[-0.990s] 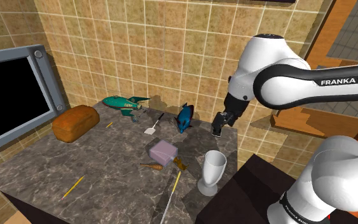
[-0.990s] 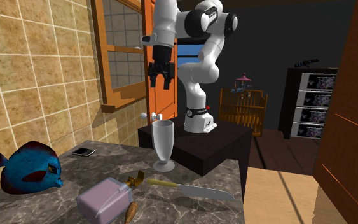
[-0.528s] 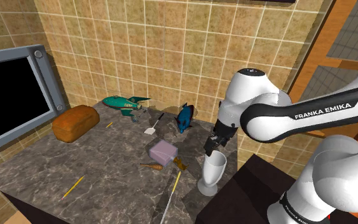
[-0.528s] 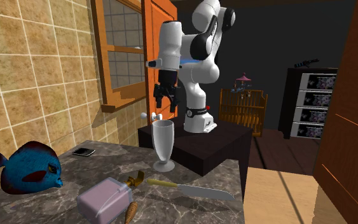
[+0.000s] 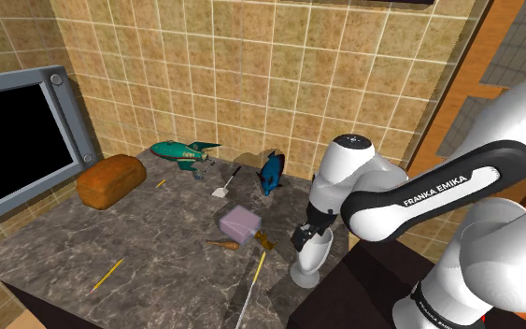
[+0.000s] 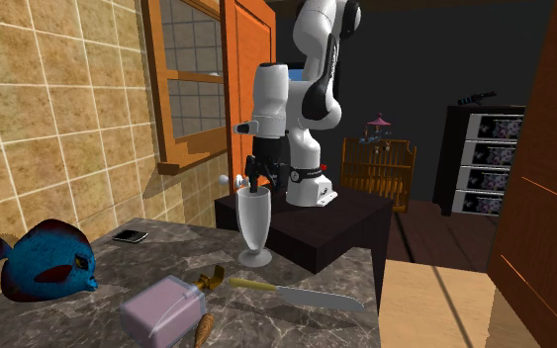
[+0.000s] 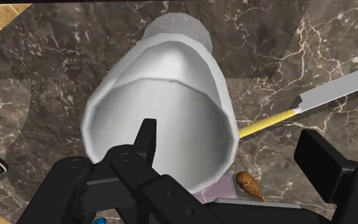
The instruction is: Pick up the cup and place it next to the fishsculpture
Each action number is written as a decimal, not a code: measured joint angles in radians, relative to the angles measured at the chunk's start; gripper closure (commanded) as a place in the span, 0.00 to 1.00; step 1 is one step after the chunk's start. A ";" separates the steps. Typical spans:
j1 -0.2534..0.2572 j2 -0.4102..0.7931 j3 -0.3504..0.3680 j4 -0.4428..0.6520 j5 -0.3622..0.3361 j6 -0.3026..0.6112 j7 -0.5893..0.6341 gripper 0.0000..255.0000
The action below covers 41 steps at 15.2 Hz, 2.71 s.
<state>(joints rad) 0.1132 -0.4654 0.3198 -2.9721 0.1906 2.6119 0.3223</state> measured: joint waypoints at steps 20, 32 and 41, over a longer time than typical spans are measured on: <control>-0.020 0.104 0.021 -0.008 -0.012 0.114 0.012 1.00; 0.004 -0.081 -0.017 0.029 -0.002 -0.109 -0.008 1.00; 0.008 -0.203 -0.044 0.091 -0.013 -0.291 -0.015 1.00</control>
<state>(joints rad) 0.1210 -0.6680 0.2755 -2.8815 0.1777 2.3208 0.3076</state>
